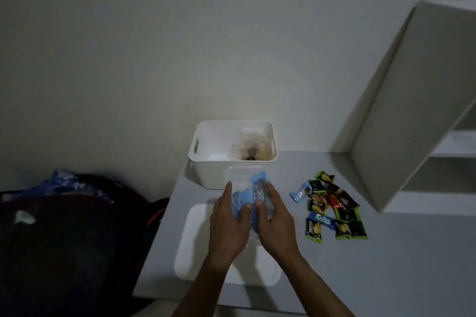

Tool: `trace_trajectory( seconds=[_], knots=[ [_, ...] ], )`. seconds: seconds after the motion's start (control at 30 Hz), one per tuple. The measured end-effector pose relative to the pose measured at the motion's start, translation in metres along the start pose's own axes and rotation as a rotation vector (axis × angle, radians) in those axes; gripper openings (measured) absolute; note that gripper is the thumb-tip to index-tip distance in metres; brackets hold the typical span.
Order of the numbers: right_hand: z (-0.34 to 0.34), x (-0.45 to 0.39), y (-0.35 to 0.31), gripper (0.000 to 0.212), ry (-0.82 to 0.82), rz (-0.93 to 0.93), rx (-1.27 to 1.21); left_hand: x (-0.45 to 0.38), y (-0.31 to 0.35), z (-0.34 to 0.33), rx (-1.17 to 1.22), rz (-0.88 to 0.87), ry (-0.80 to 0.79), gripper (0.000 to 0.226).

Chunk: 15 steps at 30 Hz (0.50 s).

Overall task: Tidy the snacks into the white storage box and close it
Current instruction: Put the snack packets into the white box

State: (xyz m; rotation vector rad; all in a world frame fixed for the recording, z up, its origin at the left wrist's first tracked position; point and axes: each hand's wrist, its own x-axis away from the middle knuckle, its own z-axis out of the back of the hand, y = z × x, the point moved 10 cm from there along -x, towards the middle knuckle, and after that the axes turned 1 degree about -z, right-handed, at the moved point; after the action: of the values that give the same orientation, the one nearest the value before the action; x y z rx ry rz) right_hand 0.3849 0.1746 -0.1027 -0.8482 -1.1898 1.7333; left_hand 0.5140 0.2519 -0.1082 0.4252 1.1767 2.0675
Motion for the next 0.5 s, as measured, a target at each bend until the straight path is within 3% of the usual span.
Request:
trace_trajectory(
  seconds=[0.27,0.5],
  knots=[
    [-0.045,-0.085,-0.076,0.048,0.066,0.038,0.057,-0.1,0.036,0.067,0.04,-0.059,0.039,0.063],
    [-0.094,-0.19,-0.084,0.048,0.078,-0.015,0.04,-0.213,0.033,0.079,-0.029,-0.046,0.013,0.066]
  ],
)
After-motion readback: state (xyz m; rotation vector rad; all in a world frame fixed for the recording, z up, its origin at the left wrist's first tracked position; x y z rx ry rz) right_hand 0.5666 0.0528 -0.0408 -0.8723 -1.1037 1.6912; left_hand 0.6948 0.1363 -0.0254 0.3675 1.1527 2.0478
